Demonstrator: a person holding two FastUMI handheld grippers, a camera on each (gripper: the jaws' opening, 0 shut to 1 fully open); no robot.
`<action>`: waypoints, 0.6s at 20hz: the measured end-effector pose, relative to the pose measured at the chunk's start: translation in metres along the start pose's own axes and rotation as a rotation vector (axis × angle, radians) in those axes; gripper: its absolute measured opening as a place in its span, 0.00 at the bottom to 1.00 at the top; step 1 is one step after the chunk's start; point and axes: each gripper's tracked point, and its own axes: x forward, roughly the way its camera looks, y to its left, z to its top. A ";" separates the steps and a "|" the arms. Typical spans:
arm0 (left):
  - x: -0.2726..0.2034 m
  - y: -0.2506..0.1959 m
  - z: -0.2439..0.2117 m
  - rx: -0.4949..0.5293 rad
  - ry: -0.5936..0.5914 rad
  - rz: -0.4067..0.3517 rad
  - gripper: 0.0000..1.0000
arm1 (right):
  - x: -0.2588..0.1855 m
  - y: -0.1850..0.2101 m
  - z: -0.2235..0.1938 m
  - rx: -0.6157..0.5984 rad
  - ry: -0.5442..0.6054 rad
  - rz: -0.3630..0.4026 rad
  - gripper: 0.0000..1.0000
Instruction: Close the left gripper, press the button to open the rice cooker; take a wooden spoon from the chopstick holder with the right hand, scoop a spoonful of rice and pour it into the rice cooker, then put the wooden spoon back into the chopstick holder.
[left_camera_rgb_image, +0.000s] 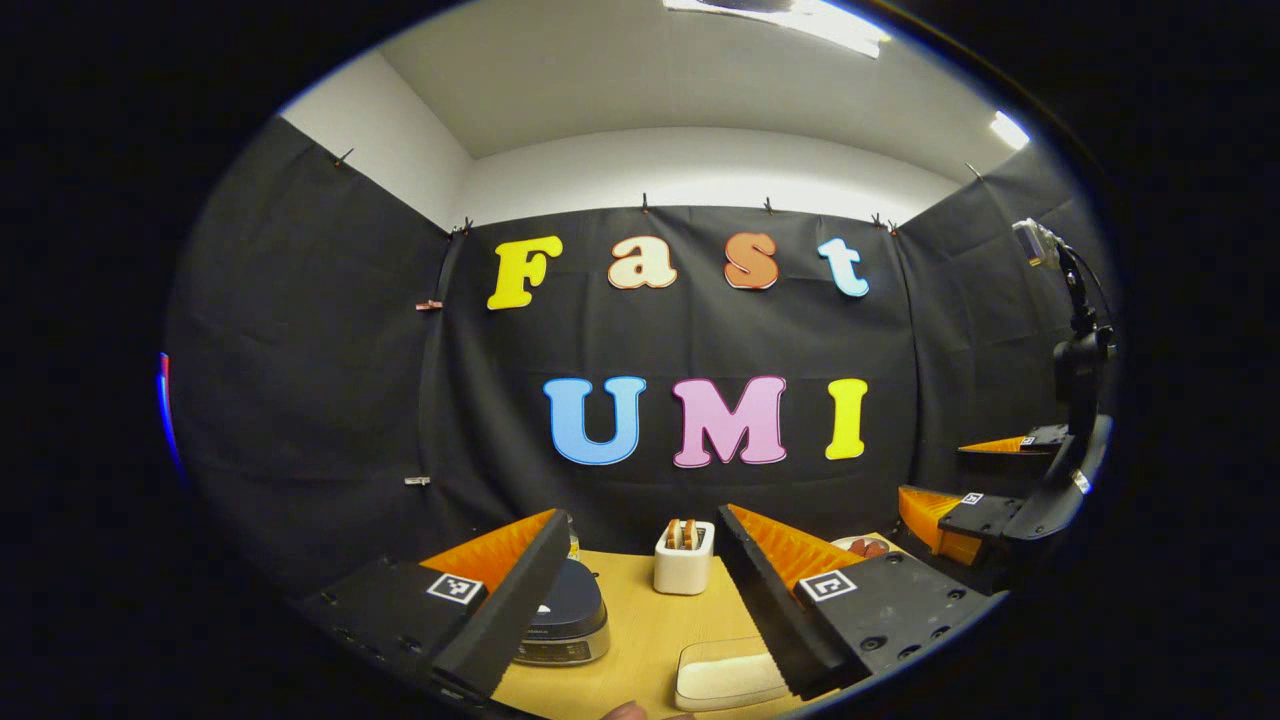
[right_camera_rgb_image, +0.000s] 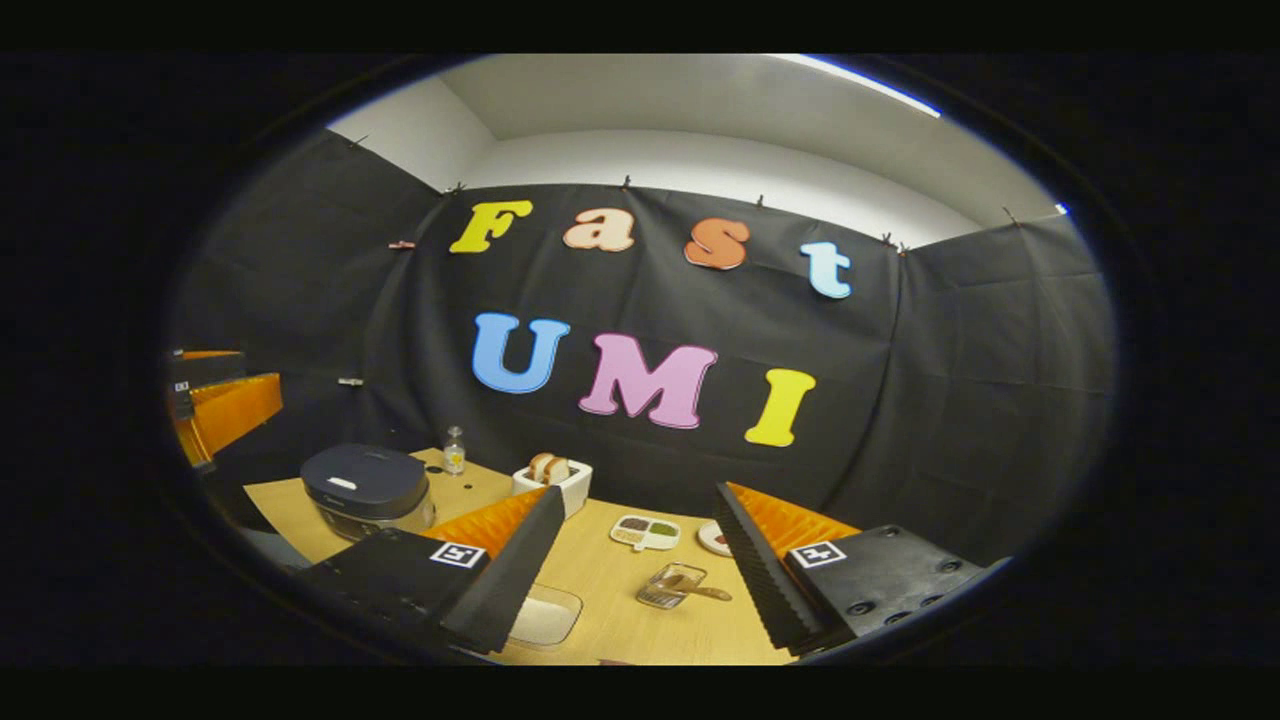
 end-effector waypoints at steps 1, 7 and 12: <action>0.004 -0.005 0.003 -0.002 -0.003 0.007 0.99 | 0.006 -0.013 -0.007 -0.002 0.011 -0.011 0.94; 0.028 -0.026 -0.028 -0.031 0.084 0.067 0.99 | 0.033 -0.033 -0.035 0.020 0.033 0.035 0.93; 0.065 0.024 -0.066 -0.079 0.175 0.210 0.97 | 0.040 -0.019 -0.042 0.067 0.057 0.105 0.93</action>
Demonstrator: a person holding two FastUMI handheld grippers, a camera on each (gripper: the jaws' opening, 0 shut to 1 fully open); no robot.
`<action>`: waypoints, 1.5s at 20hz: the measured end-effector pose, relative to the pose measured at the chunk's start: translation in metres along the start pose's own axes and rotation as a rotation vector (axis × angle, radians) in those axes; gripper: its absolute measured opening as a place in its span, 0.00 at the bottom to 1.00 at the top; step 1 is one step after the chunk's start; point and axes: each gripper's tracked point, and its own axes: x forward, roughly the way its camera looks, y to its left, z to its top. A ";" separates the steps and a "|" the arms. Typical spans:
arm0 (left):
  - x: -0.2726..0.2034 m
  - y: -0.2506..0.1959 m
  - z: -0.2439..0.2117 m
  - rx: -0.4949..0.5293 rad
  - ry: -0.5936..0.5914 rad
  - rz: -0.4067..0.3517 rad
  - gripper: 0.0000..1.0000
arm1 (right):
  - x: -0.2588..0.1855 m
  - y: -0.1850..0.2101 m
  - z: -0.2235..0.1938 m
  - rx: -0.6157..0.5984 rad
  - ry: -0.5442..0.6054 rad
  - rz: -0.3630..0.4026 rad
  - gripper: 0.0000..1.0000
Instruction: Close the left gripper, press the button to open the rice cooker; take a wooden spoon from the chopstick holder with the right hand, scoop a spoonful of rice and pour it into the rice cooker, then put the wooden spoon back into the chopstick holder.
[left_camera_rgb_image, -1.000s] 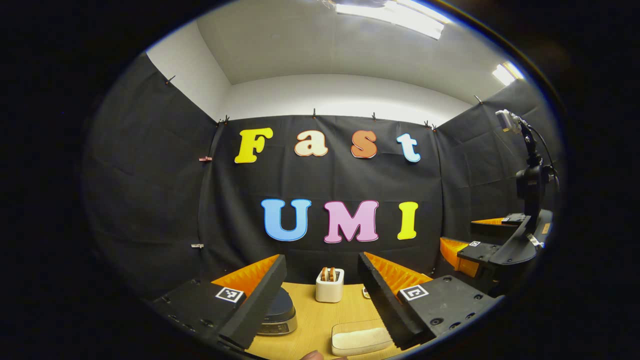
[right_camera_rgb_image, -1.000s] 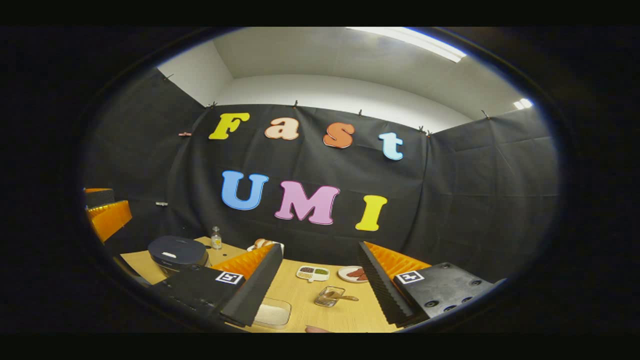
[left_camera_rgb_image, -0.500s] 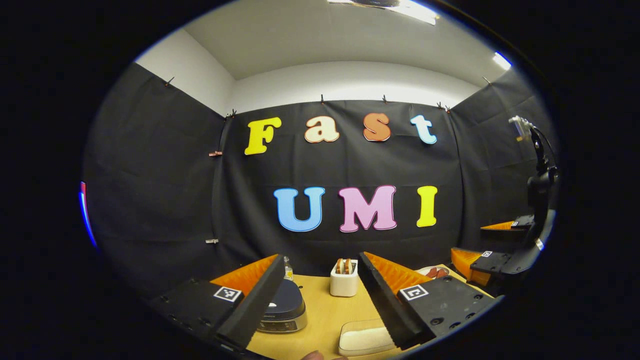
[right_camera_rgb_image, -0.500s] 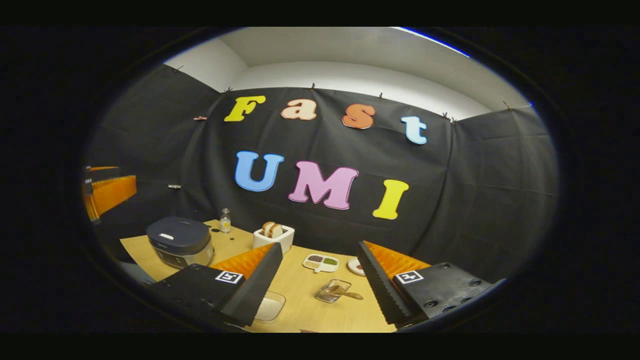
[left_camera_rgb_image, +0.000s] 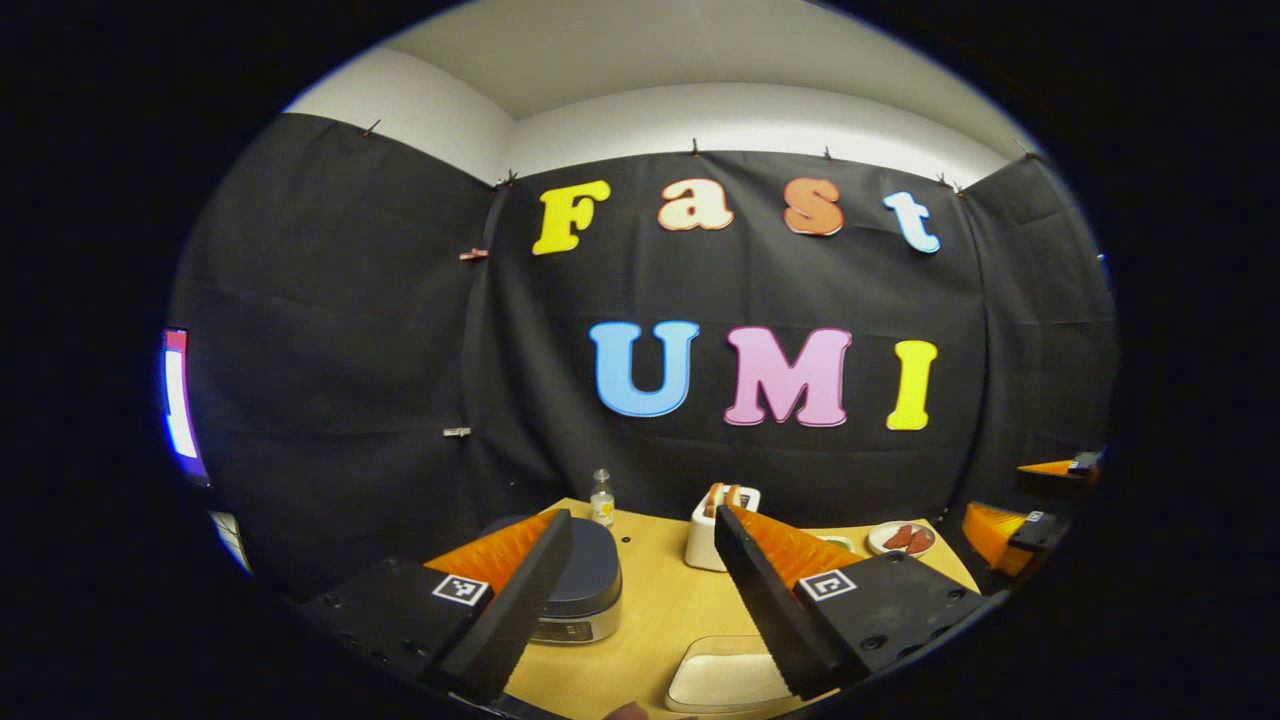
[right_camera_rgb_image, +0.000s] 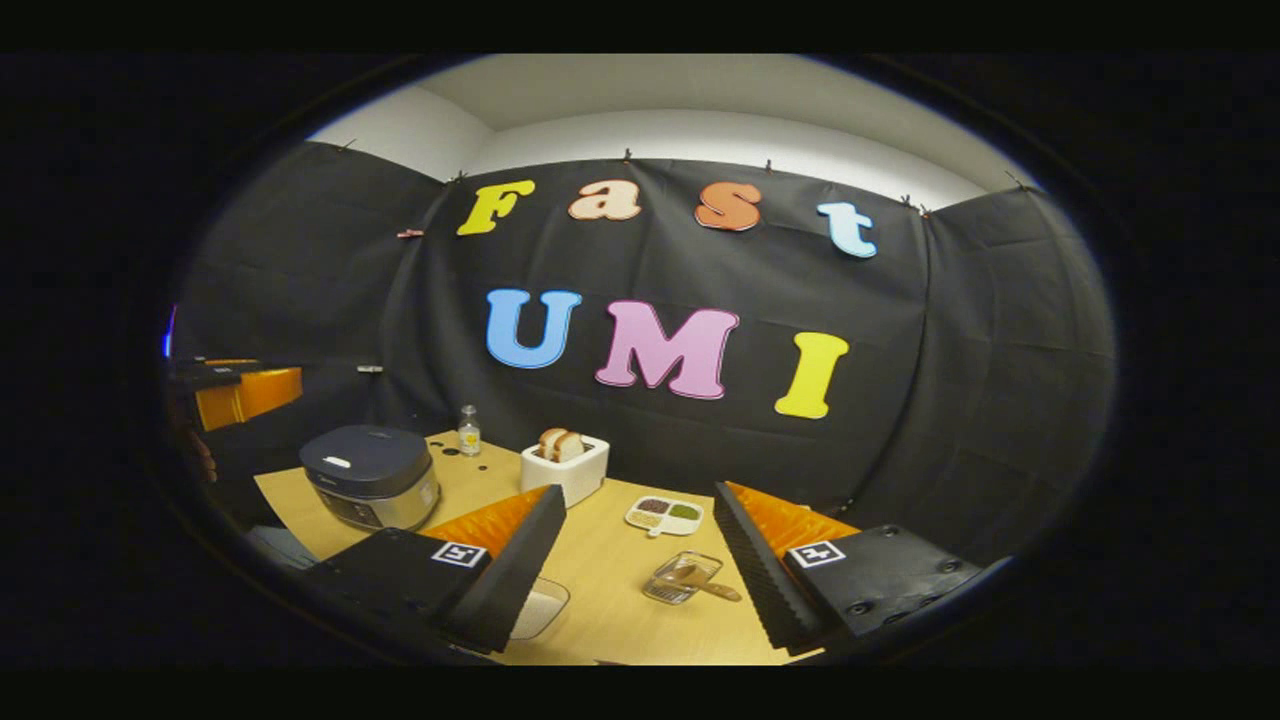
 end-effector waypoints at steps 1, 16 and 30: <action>0.010 0.011 -0.006 -0.014 0.019 0.031 0.94 | 0.003 -0.002 -0.001 -0.004 0.002 -0.003 0.93; 0.127 0.093 -0.147 -0.051 0.428 0.110 0.59 | 0.023 -0.001 -0.013 -0.002 0.062 -0.044 0.90; 0.160 0.117 -0.201 -0.143 0.622 0.038 0.05 | 0.022 0.004 -0.027 0.000 0.113 -0.075 0.90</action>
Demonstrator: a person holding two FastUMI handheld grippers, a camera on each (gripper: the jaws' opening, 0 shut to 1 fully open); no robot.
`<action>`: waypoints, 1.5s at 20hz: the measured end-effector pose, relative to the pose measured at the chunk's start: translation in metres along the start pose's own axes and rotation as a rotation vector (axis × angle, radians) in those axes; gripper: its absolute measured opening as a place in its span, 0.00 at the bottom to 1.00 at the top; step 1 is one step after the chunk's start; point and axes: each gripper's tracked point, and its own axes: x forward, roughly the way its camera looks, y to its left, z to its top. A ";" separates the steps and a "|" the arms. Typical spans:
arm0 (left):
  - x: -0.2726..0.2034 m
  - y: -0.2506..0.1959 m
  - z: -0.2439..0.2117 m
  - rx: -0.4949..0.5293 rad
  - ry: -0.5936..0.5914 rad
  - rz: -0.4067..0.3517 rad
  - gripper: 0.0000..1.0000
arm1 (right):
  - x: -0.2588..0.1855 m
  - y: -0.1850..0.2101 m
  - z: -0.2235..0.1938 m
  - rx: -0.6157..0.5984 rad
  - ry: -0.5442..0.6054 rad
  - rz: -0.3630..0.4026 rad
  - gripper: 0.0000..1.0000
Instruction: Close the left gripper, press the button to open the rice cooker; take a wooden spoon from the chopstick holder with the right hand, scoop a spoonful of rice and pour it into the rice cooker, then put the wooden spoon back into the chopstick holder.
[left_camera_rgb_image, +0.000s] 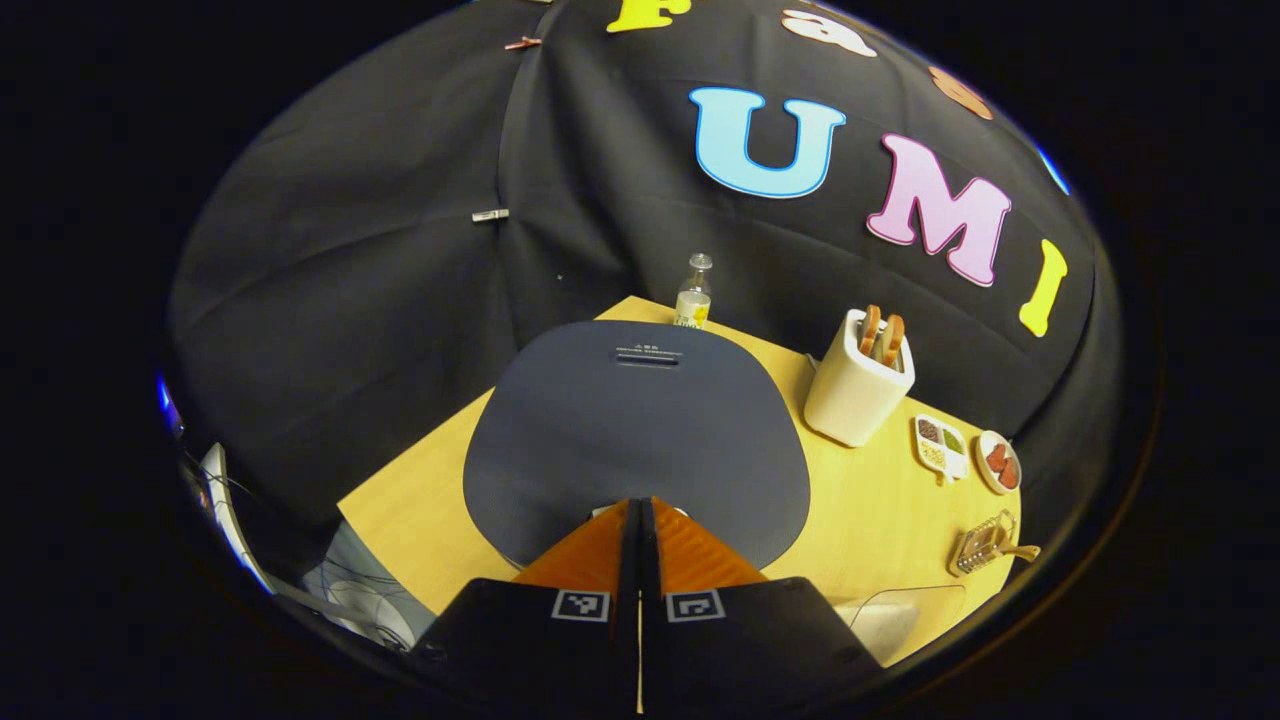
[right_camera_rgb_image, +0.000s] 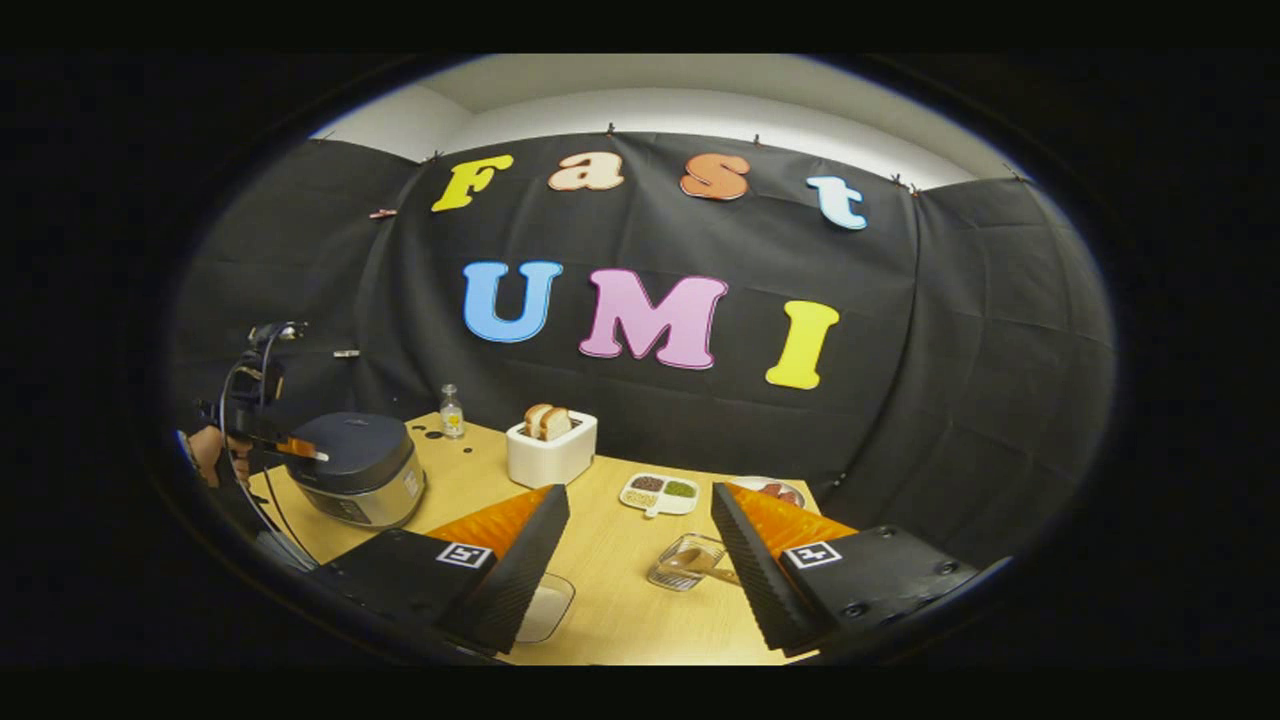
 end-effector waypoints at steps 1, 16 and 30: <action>-0.003 -0.004 0.004 -0.020 -0.007 -0.037 0.06 | 0.000 -0.001 0.000 -0.001 0.001 -0.002 0.90; 0.011 -0.006 -0.001 0.033 0.072 -0.043 0.06 | -0.005 -0.001 -0.005 0.004 0.018 -0.025 0.90; -0.062 -0.022 0.093 0.222 -0.293 0.003 0.05 | -0.008 -0.004 -0.001 0.017 0.019 -0.030 0.90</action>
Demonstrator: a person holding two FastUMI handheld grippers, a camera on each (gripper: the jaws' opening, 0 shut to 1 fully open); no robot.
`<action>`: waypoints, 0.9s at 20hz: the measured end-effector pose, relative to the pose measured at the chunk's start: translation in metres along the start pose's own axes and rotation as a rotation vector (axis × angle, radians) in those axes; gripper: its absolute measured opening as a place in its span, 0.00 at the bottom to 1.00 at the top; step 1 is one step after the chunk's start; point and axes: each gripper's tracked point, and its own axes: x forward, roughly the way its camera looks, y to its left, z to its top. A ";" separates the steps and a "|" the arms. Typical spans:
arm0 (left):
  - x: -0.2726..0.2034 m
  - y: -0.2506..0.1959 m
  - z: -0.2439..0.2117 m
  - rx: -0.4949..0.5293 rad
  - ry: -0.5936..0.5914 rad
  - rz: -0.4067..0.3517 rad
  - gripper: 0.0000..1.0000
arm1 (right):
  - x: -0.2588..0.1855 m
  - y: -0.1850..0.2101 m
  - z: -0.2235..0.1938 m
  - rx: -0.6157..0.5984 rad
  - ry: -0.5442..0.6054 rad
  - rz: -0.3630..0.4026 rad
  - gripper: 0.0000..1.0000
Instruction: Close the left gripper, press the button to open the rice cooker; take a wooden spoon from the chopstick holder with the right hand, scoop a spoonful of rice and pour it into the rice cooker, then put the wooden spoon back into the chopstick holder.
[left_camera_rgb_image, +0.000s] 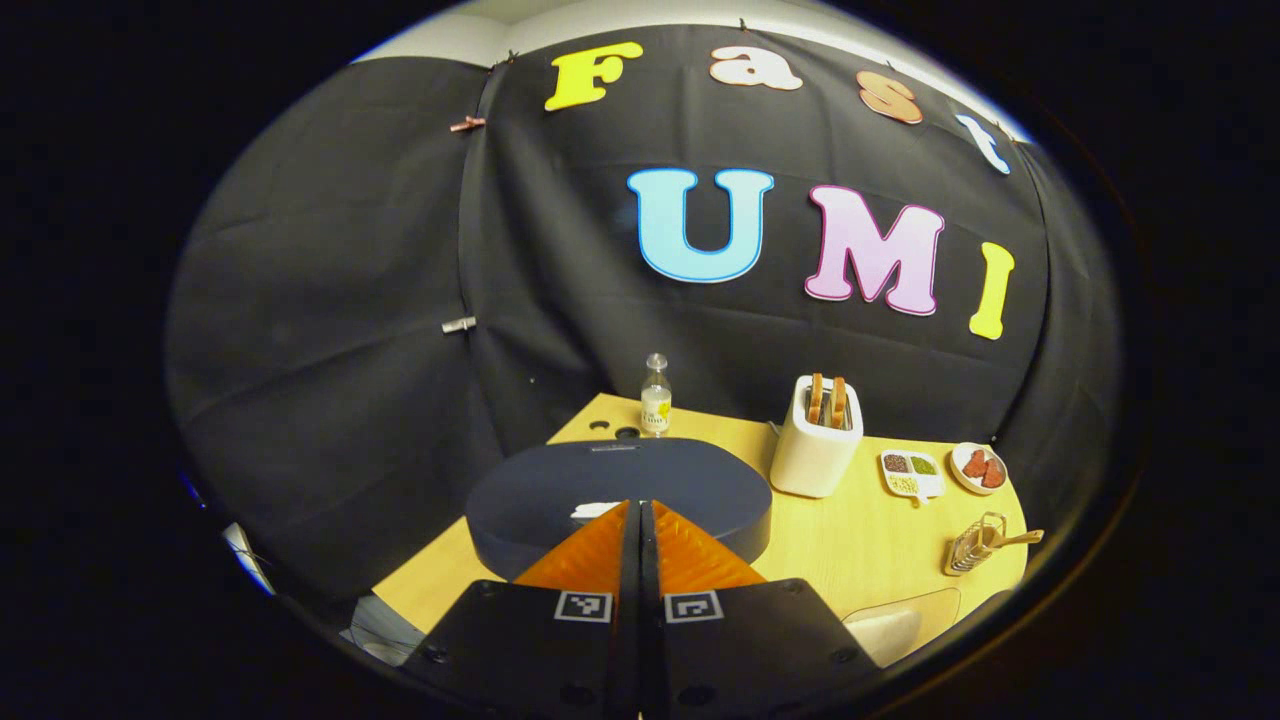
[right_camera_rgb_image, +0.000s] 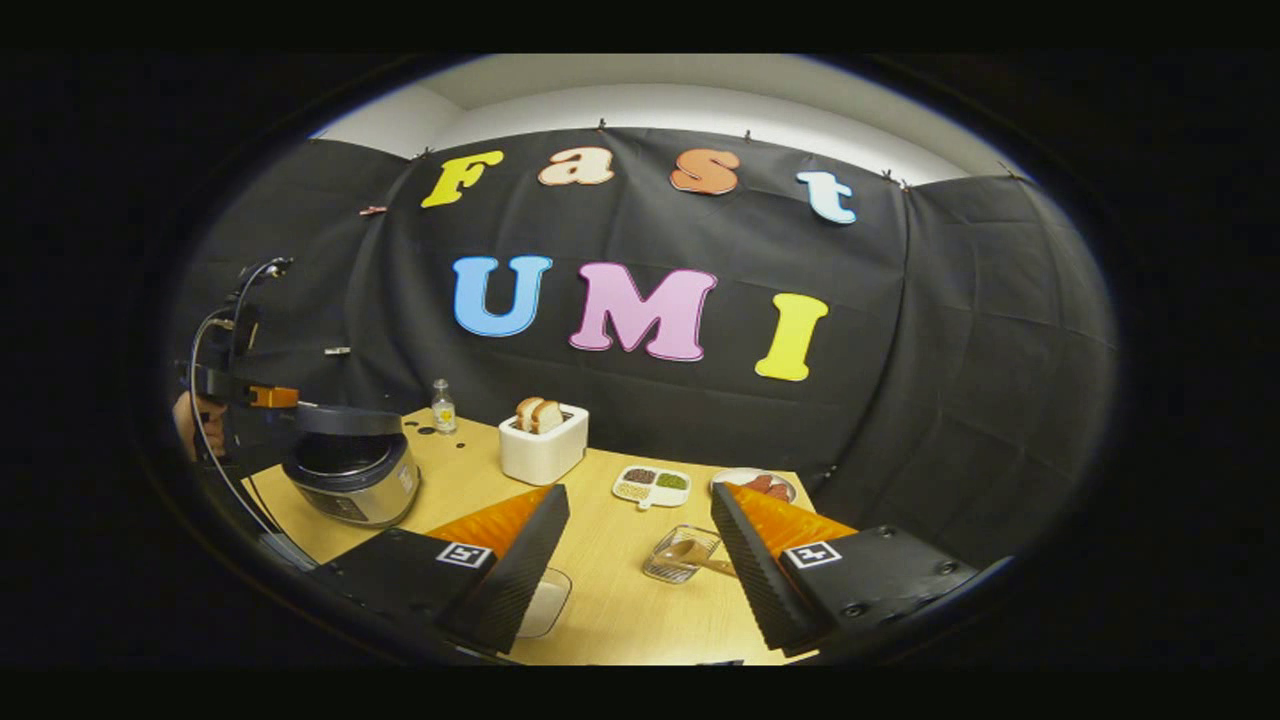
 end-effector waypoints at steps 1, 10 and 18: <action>-0.006 0.000 0.006 0.015 -0.024 0.010 0.05 | 0.000 -0.001 0.001 0.001 -0.003 -0.003 0.90; -0.060 -0.041 0.010 -0.023 -0.081 -0.061 0.05 | 0.022 -0.038 -0.035 0.012 0.065 -0.056 0.88; -0.088 -0.048 -0.006 -0.144 -0.071 -0.072 0.18 | 0.041 -0.096 -0.076 0.187 0.140 -0.144 0.87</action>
